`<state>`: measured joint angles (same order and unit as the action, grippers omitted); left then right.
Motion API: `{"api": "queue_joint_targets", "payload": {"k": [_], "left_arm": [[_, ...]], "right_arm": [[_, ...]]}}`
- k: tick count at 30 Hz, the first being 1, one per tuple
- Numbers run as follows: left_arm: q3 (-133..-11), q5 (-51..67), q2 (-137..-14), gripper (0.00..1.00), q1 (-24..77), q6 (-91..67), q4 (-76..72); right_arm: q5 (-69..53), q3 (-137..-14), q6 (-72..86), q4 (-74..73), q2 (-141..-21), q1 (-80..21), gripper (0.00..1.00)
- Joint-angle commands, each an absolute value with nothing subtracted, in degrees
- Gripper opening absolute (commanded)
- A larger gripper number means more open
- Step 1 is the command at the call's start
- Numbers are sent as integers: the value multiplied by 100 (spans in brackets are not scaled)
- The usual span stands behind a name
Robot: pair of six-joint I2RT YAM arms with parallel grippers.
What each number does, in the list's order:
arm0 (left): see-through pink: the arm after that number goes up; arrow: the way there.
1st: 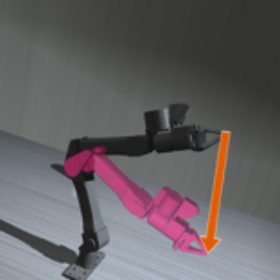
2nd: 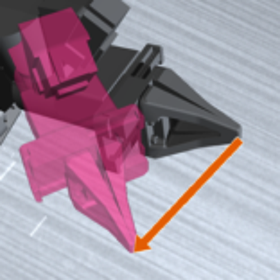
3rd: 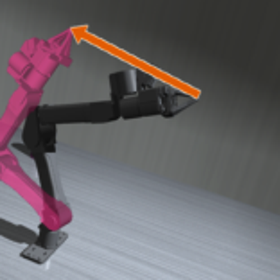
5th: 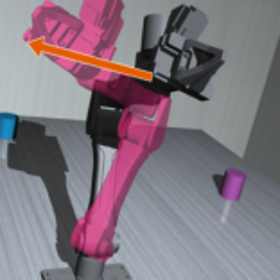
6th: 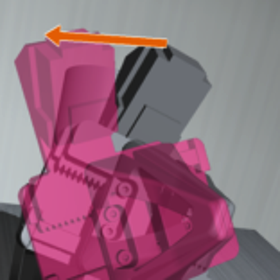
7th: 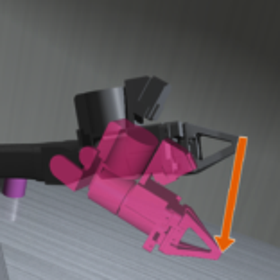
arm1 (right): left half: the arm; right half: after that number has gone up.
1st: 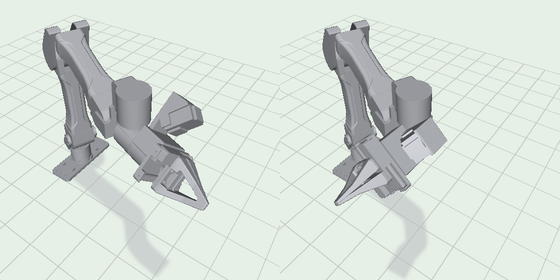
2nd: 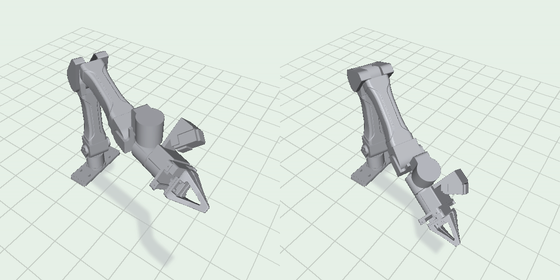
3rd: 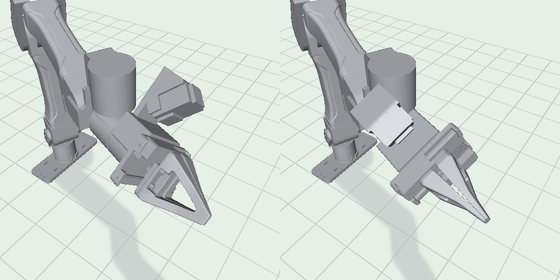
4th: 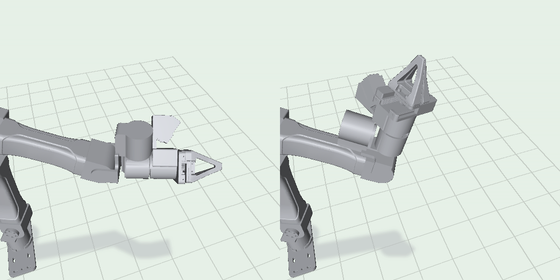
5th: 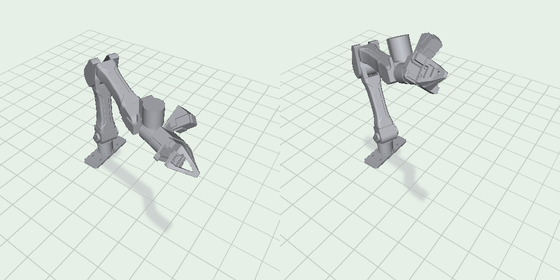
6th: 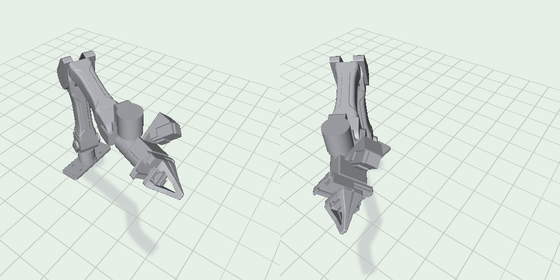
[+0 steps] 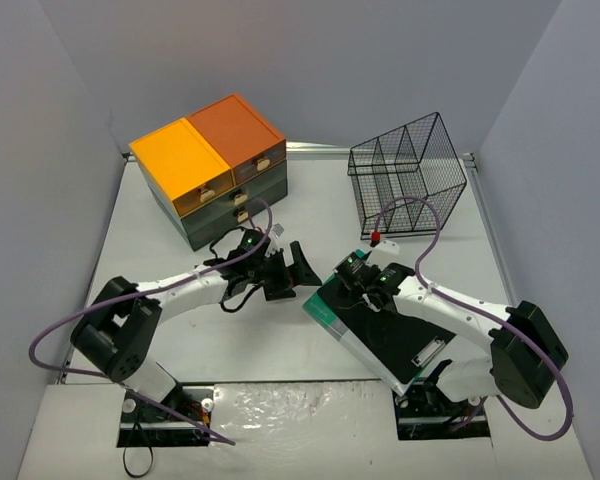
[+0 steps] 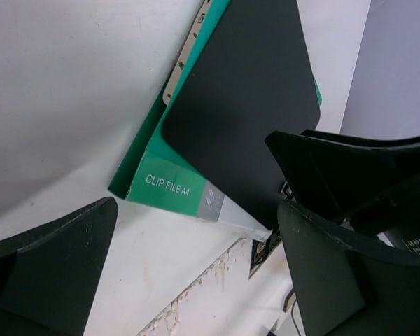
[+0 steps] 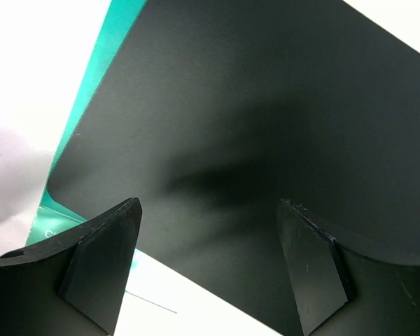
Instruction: Organize the desk
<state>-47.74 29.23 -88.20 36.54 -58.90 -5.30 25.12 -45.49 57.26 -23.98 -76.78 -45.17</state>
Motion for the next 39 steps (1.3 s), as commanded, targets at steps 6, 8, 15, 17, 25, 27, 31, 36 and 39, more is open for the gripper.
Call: {"api": "queue_joint_targets", "payload": {"k": [6, 8, 15, 17, 25, 27, 31, 36, 39], "left_arm": [[-4377, 3157, -8900, 97, 3835, -6536, -1563], [-4259, 3162, -8808, 97, 3878, -6662, -1623], [-4109, 3061, -8610, 97, 4021, -7017, -1626], [-4070, 2966, -8535, 97, 4040, -7069, -1577], [-4122, 2812, -8374, 97, 4112, -7146, -1426], [-4122, 2769, -8397, 97, 4160, -7151, -1401], [-4044, 2742, -8549, 97, 4293, -7219, -1520], [-3872, 2689, -8724, 97, 4452, -7440, -1852], [-3887, 2623, -8833, 97, 4562, -7489, -1905]], "right_arm": [[2960, -4387, 5961, -2679, -7289, -4508, 78], [2990, -4377, 5938, -2688, -7358, -4458, 79], [3233, -4351, 6220, -2707, -7437, -4304, 83], [3446, -4345, 6396, -2736, -7436, -4252, 84], [3636, -4260, 7166, -2760, -7527, -3733, 86], [3668, -4266, 7216, -2760, -7623, -3709, 87], [3536, -4298, 7172, -2760, -7958, -3700, 88], [3455, -4038, 7254, -2760, -7975, -3700, 88], [3499, -3906, 7308, -2761, -7865, -3681, 88]]}}
